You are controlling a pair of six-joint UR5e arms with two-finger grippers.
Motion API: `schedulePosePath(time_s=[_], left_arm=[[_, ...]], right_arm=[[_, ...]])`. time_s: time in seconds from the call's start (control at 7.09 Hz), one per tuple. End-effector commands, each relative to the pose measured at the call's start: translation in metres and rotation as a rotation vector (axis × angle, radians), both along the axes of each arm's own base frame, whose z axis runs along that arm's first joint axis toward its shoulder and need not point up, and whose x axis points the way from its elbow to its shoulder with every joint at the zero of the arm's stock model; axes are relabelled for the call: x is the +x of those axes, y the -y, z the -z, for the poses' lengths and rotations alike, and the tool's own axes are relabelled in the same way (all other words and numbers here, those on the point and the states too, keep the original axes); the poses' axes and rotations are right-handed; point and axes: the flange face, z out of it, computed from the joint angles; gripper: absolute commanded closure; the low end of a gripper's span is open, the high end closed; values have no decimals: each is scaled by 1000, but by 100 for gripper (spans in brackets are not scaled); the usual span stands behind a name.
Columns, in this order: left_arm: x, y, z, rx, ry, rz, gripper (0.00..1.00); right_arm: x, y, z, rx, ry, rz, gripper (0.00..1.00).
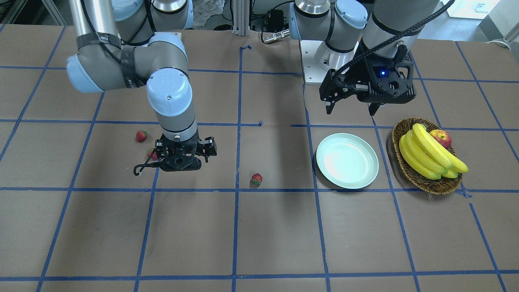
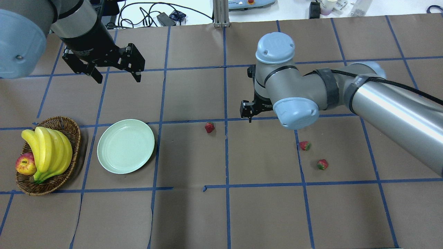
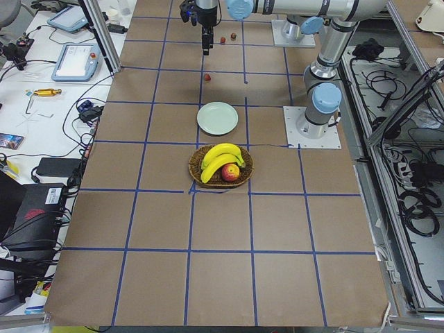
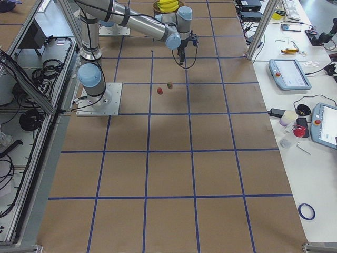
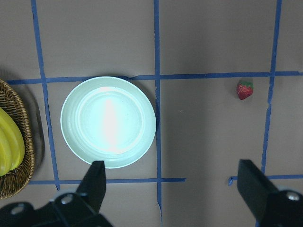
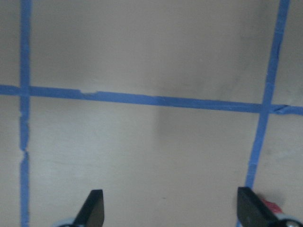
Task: Collect all strawberries into plate
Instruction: 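Reach the right gripper to the next strawberry and grasp it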
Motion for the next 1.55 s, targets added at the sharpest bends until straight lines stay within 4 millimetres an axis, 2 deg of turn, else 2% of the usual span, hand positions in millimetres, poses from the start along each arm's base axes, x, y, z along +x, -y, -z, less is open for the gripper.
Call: schedulePosePath(time_s=[0.0, 0.28, 0.56, 0.71, 0.85, 0.99, 1.27, 1.41], left_arm=[[0, 0, 1, 3, 0, 1, 0], [-1, 0, 3, 6, 0, 1, 0], [-1, 1, 5, 10, 0, 1, 0], [-1, 0, 3, 7, 0, 1, 0], [-1, 0, 3, 7, 0, 1, 0], [-1, 0, 3, 7, 0, 1, 0], [-1, 0, 3, 7, 0, 1, 0], [-1, 0, 3, 7, 0, 1, 0]], right_arm=[[-77, -26, 24, 85, -32, -61, 0], [-116, -32, 41, 133, 8, -99, 0], [-111, -33, 66, 146, 65, -96, 0], [-110, -34, 70, 152, 69, -95, 0], [-110, -31, 71, 130, 68, -96, 14], [-110, -30, 73, 129, 68, -96, 15], [-111, -29, 75, 126, 65, -96, 53], [-111, -29, 74, 124, 63, -96, 65]])
